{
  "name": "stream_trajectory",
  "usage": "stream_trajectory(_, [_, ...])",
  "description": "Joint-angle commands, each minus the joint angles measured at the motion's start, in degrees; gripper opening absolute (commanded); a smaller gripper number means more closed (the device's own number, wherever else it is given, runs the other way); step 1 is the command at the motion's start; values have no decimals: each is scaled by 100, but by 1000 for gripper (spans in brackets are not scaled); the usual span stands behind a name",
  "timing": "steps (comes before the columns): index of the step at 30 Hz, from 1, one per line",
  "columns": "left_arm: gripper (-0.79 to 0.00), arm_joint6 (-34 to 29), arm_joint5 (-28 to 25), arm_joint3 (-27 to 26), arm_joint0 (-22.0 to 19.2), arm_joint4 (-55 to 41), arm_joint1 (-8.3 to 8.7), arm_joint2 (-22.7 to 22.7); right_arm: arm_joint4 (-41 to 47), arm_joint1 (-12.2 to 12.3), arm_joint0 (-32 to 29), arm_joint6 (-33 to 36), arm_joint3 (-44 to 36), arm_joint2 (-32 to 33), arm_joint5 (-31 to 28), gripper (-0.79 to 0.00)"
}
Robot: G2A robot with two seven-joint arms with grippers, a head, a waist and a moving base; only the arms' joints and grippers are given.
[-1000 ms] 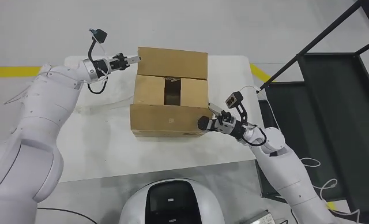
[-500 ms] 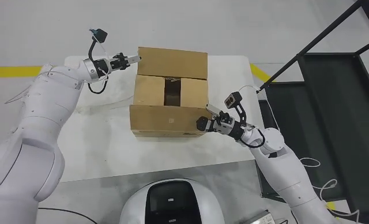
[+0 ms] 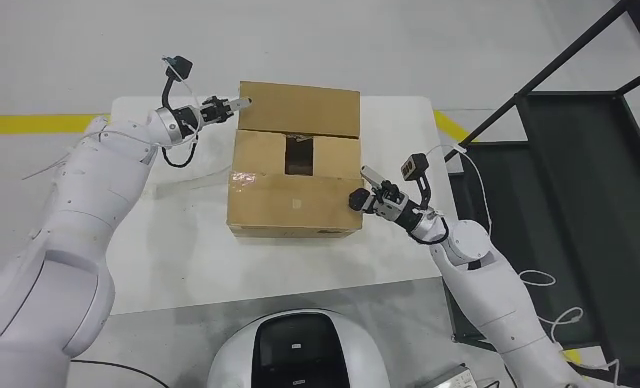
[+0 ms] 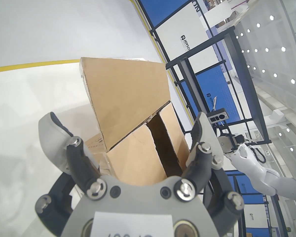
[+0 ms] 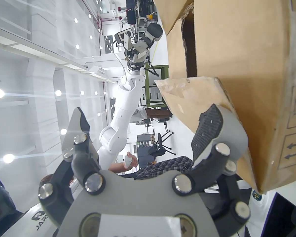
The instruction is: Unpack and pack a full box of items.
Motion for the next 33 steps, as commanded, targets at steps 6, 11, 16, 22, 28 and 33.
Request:
stream_trajectory(6, [0,-172,107,149,-28,-87,-174,17,-140,10,-136,-62,-146,90,-4,0])
stream_trajectory(11, [0,-190,63,303,-68,-60,-304,43,-165,23,-237,-53,-192,206,-21,0])
stream_trajectory(16, [0,-260,-122,444,-89,-271,-408,-35,-160,25,-291,-36,-190,265,-40,0])
stream_trajectory(22, [0,-574,-499,636,-133,-540,-443,-181,-121,18,-318,-6,-170,289,-51,0])
stream_trajectory(28, [0,-1033,-930,692,-135,-704,-413,-302,-142,13,-332,30,-135,301,-88,0])
stream_trajectory(33, [0,-1344,-1210,700,-110,-730,-355,-374,-186,7,-329,40,-130,301,-118,0])
